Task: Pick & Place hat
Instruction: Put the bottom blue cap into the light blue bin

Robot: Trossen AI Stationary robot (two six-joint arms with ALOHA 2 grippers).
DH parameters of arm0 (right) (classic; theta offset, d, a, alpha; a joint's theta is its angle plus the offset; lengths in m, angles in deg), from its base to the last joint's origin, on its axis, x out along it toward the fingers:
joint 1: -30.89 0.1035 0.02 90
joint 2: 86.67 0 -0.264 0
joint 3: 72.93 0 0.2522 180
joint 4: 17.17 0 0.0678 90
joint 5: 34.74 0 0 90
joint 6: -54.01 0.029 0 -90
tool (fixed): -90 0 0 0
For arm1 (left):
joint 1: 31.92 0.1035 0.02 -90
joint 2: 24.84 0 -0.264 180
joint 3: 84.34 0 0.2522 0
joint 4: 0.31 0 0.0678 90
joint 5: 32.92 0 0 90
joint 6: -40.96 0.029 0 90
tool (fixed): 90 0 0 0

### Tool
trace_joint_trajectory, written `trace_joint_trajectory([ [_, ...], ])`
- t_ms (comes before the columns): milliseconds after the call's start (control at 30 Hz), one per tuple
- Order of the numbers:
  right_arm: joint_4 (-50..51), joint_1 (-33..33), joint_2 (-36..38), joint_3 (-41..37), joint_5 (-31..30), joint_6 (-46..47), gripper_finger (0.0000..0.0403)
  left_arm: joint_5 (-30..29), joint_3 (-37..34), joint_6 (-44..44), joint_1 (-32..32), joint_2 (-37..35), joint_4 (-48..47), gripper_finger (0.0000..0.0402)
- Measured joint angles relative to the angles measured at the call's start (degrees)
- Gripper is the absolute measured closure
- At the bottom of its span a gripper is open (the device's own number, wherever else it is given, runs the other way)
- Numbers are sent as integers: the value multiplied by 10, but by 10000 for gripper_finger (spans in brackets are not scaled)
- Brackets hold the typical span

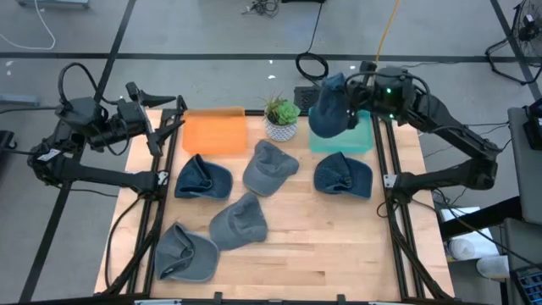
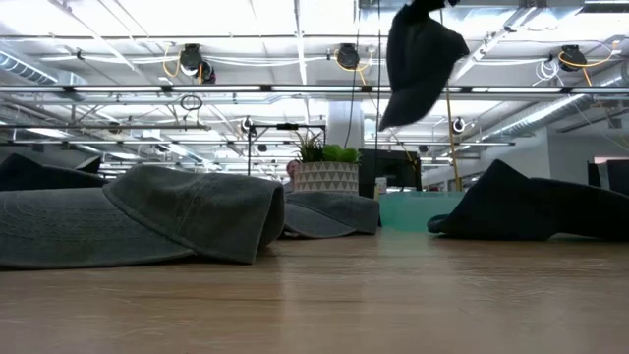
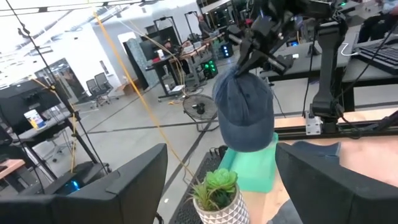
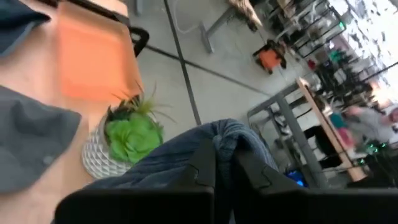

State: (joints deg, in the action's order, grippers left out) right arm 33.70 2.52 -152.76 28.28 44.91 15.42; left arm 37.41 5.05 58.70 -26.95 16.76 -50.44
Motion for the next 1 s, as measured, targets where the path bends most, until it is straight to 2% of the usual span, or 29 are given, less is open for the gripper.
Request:
trace_joint_trajectory([
  [267, 2, -56, -1, -41, 6, -11, 399, 1, 0, -10, 0, 0, 0, 94],
  [367, -25, -68, -1, -74, 29, -9, 399, 1, 0, -14, 0, 0, 0, 94],
  [600, -115, -96, -1, -148, 29, 7, 399, 1, 0, -14, 0, 0, 0, 94],
  [800, -154, -99, 0, -210, -21, 49, 399, 1, 0, -15, 0, 0, 0, 94],
  [1000, -160, -67, 10, -227, -47, 118, 399, 1, 0, -13, 0, 0, -2, 94],
])
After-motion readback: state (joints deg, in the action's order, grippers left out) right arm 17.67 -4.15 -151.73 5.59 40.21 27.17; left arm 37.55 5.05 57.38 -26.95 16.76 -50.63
